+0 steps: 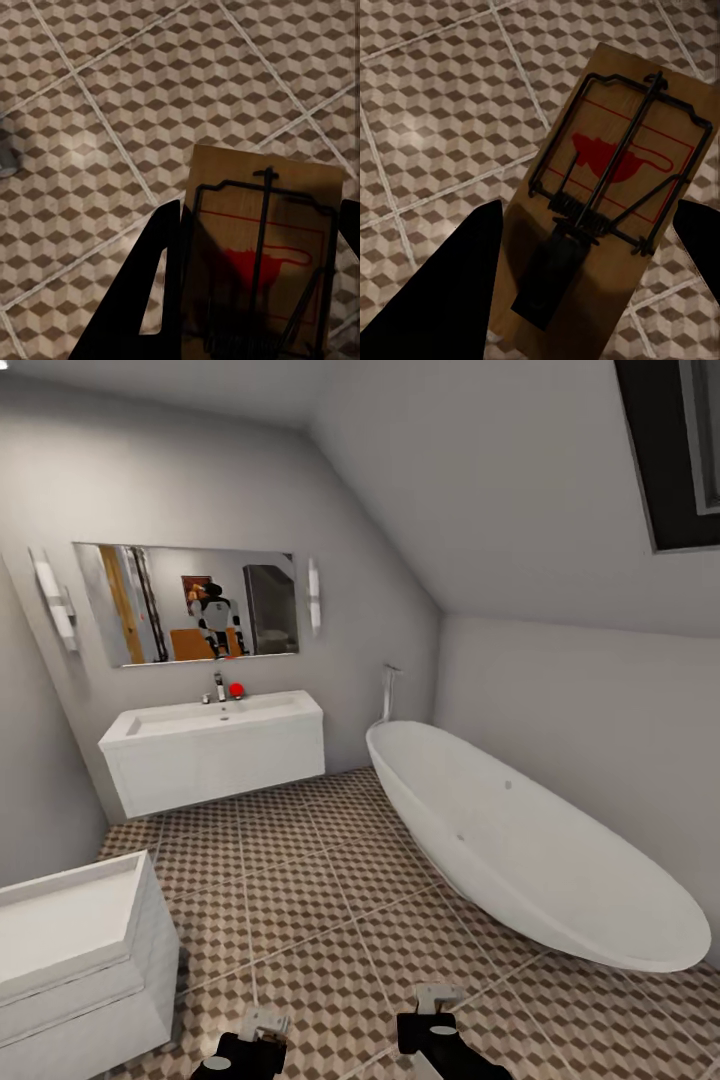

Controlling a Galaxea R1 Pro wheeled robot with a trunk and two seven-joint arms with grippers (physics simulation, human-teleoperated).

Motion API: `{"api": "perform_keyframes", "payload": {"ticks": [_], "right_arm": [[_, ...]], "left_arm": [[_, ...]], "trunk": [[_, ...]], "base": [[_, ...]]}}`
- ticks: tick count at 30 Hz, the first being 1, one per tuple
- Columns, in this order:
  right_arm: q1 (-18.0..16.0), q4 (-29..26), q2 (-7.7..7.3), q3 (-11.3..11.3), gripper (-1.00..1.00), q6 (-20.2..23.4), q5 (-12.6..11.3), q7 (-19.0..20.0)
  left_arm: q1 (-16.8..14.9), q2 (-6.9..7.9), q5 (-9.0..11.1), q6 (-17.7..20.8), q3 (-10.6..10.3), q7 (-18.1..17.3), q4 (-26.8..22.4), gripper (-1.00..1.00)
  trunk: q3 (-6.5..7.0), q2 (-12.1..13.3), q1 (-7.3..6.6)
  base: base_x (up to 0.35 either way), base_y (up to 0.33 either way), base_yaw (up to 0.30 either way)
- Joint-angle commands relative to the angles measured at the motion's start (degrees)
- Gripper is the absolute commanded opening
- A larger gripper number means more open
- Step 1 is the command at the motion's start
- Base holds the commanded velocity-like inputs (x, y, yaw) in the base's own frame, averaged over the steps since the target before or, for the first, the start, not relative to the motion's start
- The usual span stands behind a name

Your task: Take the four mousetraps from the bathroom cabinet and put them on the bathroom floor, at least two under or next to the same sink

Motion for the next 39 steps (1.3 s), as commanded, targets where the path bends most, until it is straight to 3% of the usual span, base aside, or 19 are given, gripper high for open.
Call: {"api": "perform_keyframes", "payload": {"ticks": [1, 17, 39], "right_arm": [[0.0, -0.1, 0.00, 0.3, -1.00, 0.3, 0.0, -0.4], [0.0, -0.1, 0.00, 0.3, -1.00, 0.3, 0.0, -0.3], [0.0, -0.1, 0.00, 0.4, -1.00, 0.3, 0.0, -0.3]], "left_arm": [[0.0, 0.04, 0.4, 0.3, -0.5, 0.3, -0.1, -1.00], [0.0, 0.04, 0.4, 0.3, -0.5, 0.3, -0.1, -1.00], [0.0, 0.04, 0.4, 0.3, -0.5, 0.3, -0.1, -1.00]], "trunk": [[-0.11, -0.1, 0.04], [-0.12, -0.1, 0.04], [-0.35, -0.1, 0.04]], "base": [[0.119, -0.249, 0.008], [0.135, -0.111, 0.018], [0.151, -0.032, 0.227]]}}
